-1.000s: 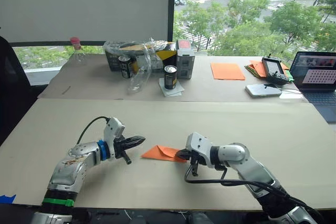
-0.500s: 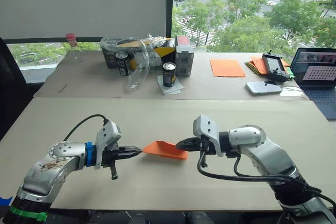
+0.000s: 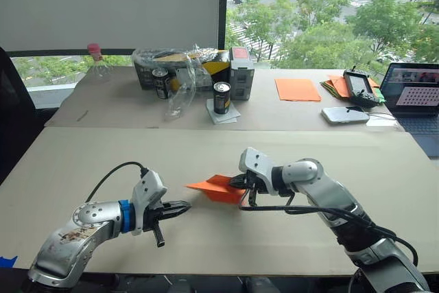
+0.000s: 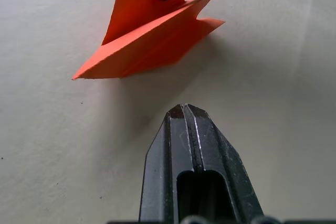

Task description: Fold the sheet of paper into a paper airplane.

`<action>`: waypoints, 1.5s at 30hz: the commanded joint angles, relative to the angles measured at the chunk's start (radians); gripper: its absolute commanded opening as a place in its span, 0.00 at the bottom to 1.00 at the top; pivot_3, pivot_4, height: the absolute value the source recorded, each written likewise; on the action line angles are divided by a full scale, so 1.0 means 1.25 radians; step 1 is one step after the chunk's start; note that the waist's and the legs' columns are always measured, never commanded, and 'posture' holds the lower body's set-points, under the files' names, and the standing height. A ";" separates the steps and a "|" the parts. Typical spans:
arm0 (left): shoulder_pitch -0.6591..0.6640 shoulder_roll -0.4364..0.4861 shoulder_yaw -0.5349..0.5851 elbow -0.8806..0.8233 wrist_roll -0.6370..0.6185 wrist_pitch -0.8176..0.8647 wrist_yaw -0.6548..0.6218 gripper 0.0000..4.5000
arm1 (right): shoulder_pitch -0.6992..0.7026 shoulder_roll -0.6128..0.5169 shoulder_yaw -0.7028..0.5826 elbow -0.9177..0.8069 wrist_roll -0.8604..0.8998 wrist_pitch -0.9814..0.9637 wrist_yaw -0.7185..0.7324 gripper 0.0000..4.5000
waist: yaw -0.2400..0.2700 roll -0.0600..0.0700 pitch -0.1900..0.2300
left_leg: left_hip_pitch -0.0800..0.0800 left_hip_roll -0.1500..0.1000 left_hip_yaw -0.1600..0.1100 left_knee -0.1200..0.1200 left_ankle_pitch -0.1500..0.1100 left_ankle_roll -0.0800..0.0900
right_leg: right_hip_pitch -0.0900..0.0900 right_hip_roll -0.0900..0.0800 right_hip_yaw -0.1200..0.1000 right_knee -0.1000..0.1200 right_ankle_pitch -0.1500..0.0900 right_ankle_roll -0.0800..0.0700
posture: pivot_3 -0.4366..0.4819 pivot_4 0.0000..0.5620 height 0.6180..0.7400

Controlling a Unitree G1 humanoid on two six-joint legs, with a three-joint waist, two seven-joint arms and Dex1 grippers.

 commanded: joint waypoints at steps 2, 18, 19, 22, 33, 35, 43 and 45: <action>-0.024 -0.009 0.000 -0.014 -0.007 0.000 0.014 0.00 | -0.056 -0.003 -0.057 0.003 0.016 -0.017 0.008 0.01 | 0.001 0.000 0.000 | 0.000 0.000 0.000 0.000 0.000 0.000 | 0.000 0.000 0.000 0.000 0.000 0.000 | 0.48 0.27 0.92; -0.023 -0.006 0.033 0.066 0.065 -0.053 0.074 0.00 | -0.050 -0.099 0.009 -0.203 0.079 0.214 0.115 0.20 | -0.001 0.000 0.000 | 0.000 0.000 0.000 0.000 0.000 0.000 | 0.000 0.000 0.000 0.001 0.000 0.000 | 0.48 0.27 0.92; -0.015 -0.004 0.043 0.061 0.061 -0.052 0.074 0.00 | -0.053 -0.097 0.014 -0.212 0.085 0.225 0.120 0.28 | -0.001 0.000 0.000 | 0.000 0.000 0.000 0.000 0.000 0.000 | 0.000 0.000 0.000 0.001 0.000 0.000 | 0.48 0.27 0.92; 0.002 -0.001 0.060 0.043 0.053 -0.050 0.074 0.00 | -0.071 -0.079 0.036 -0.206 0.031 0.190 0.074 0.50 | 0.000 0.000 0.000 | 0.000 0.000 0.000 0.000 0.000 0.000 | 0.000 0.000 0.000 0.000 0.000 0.000 | 0.48 0.27 0.92; 0.039 -0.015 0.087 -0.002 0.041 -0.032 0.105 0.00 | -0.154 -0.013 0.093 -0.099 0.042 0.225 0.112 0.50 | 0.002 0.000 0.000 | 0.000 0.000 0.000 0.000 0.000 0.000 | 0.000 0.000 0.000 0.001 0.000 -0.001 | 0.48 0.27 0.92; 0.042 -0.016 0.088 -0.007 0.040 -0.029 0.107 0.00 | -0.156 -0.013 0.104 -0.081 0.033 0.211 0.117 0.50 | 0.002 0.000 0.000 | 0.000 0.000 0.000 0.000 0.000 0.000 | 0.000 0.000 0.000 0.001 0.000 -0.001 | 0.48 0.27 0.92; 0.040 -0.016 0.084 -0.014 0.034 -0.020 0.118 0.00 | -0.153 0.002 0.128 -0.010 -0.010 0.176 0.112 0.45 | 0.000 0.000 0.000 | 0.000 0.000 0.000 0.000 0.000 0.000 | -0.001 0.000 0.000 0.001 0.000 -0.001 | 0.48 0.27 0.92; 0.039 -0.016 0.082 -0.014 0.033 -0.020 0.118 0.00 | -0.148 0.006 0.128 -0.008 -0.017 0.178 0.108 0.31 | 0.000 0.000 0.000 | 0.000 0.000 0.000 0.000 0.000 0.000 | -0.001 0.000 0.000 0.001 0.000 -0.001 | 0.48 0.27 0.92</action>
